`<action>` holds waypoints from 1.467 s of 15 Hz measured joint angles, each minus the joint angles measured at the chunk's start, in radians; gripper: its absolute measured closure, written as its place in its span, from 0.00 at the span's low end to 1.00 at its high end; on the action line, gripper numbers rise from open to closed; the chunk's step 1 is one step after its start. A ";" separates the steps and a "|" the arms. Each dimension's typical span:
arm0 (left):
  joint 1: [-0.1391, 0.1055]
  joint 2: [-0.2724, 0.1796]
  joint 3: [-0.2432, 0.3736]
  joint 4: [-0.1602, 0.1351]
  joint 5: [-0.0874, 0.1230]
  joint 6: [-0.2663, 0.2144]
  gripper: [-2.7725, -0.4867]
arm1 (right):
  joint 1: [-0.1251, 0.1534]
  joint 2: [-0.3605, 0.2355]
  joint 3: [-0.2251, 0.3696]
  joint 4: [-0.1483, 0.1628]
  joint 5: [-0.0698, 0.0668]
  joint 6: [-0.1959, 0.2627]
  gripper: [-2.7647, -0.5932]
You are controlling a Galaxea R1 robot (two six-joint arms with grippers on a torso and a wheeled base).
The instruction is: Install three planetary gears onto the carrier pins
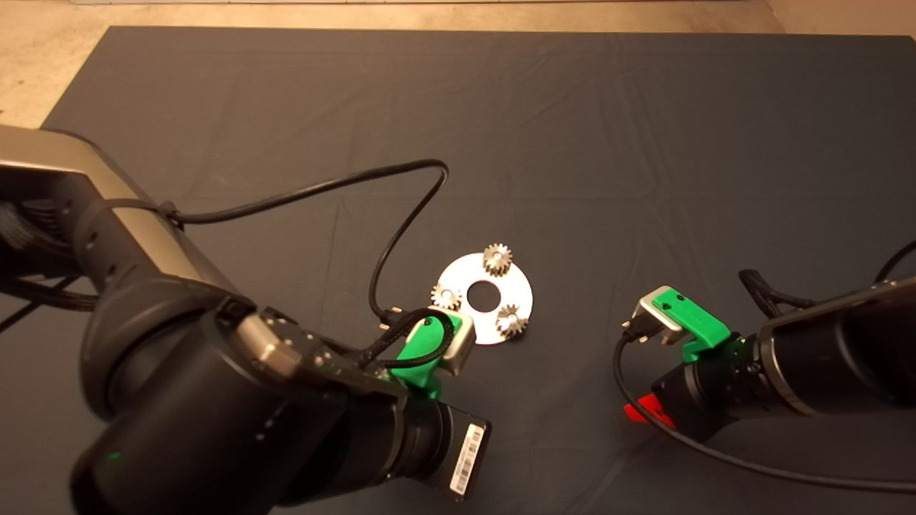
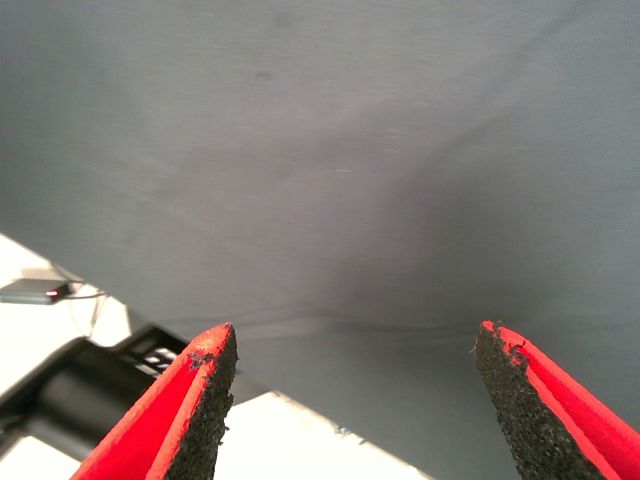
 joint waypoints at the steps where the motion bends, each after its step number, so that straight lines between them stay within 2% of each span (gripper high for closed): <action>1: 0.000 -0.008 0.003 -0.005 0.000 -0.016 0.57 | 0.003 0.028 0.000 0.001 -0.001 0.012 0.46; 3: 0.000 -0.034 0.009 -0.016 0.000 -0.039 0.57 | 0.007 0.093 -0.001 0.006 0.002 0.057 0.46; 5: 0.007 -0.091 0.014 -0.018 -0.001 -0.043 0.57 | 0.003 0.115 -0.005 0.008 0.005 0.095 0.46; 6: 0.027 -0.122 0.014 -0.018 0.002 -0.043 0.57 | -0.009 0.116 -0.007 0.009 0.001 0.103 0.46; 8: 0.092 -0.143 0.014 -0.021 0.003 -0.039 0.57 | -0.044 0.114 -0.008 0.014 0.002 0.113 0.46; 9: 0.115 -0.149 0.016 -0.023 0.000 -0.036 0.57 | -0.057 0.112 -0.009 0.016 0.002 0.119 0.46; 10: 0.123 -0.156 0.018 -0.023 0.000 -0.030 0.57 | -0.074 0.104 -0.009 0.016 0.001 0.123 0.46; 13: 0.140 -0.172 0.018 -0.023 0.000 -0.016 0.57 | -0.122 0.097 -0.010 0.016 -0.002 0.128 0.46; 16: 0.151 -0.181 0.018 -0.024 0.000 -0.013 0.57 | -0.145 0.097 -0.011 0.016 -0.002 0.131 0.46; 22: 0.154 -0.178 0.020 -0.025 0.000 -0.012 0.57 | -0.151 0.096 -0.012 0.016 -0.002 0.131 0.46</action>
